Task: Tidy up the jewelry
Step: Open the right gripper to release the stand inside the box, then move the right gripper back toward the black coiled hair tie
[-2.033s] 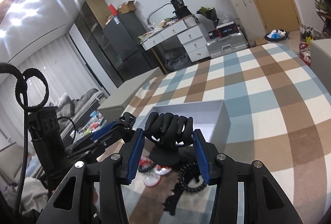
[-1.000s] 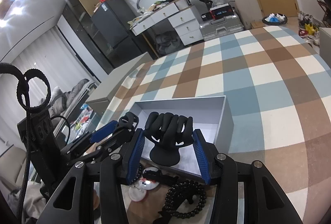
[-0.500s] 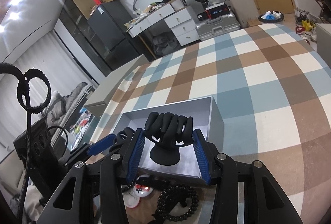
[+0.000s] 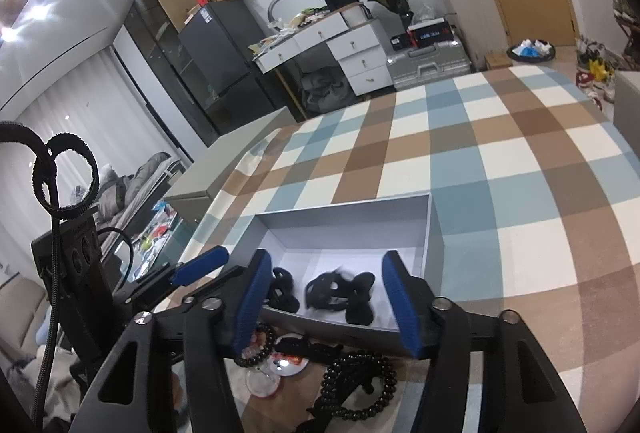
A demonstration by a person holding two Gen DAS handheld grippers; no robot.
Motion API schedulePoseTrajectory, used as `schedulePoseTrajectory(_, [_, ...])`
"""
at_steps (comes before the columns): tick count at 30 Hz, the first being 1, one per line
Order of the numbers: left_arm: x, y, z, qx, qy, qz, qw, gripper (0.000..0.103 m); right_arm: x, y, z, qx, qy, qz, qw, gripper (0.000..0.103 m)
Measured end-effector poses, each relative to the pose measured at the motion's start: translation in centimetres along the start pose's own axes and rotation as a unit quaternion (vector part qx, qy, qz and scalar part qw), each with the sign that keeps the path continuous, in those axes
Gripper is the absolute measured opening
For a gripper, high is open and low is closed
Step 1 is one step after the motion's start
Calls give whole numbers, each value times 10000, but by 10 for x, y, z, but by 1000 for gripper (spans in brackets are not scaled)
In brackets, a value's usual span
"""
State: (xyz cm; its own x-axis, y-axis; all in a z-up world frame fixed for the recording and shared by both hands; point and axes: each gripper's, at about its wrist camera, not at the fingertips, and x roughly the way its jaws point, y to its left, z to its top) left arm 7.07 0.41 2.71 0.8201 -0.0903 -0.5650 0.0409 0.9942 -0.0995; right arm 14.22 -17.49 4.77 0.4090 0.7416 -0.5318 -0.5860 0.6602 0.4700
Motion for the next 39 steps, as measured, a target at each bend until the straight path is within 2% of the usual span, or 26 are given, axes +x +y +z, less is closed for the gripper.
schedulePoseTrajectory(2, [-7, 2, 0, -57, -107, 20, 9999, 78, -7, 3, 0, -146, -44, -74, 9999, 77])
schedulePoseTrajectory(4, [-14, 4, -1, -122, -290, 37, 9995, 86, -12, 7, -3, -326, -18, -126, 9994, 92])
schedulePoseTrajectory(6, [-19, 7, -2, -193, -353, 107, 9991, 86, -17, 11, -9, -492, 20, -161, 9987, 102])
schedulePoseTrajectory(10, [-24, 9, -10, -275, -300, 341, 9986, 87, -25, 17, -20, -779, -68, -464, 9959, 103])
schedulePoseTrajectory(12, [-26, 8, -16, -227, -271, 346, 9988, 87, -28, 17, -25, -838, -85, -524, 9951, 103])
schedulePoseTrajectory(22, [-28, -3, -42, 194, -208, 415, 9987, 87, -27, 2, -56, -513, 289, -545, 9968, 103])
schedulePoseTrajectory(32, [-18, -2, -48, 328, 92, 317, 9989, 87, -15, -6, -65, -301, 632, -299, 9971, 103])
schedulePoseTrajectory(39, [-19, -3, -50, 261, 154, 250, 9992, 87, -10, -2, -69, -366, 779, -90, 9963, 100])
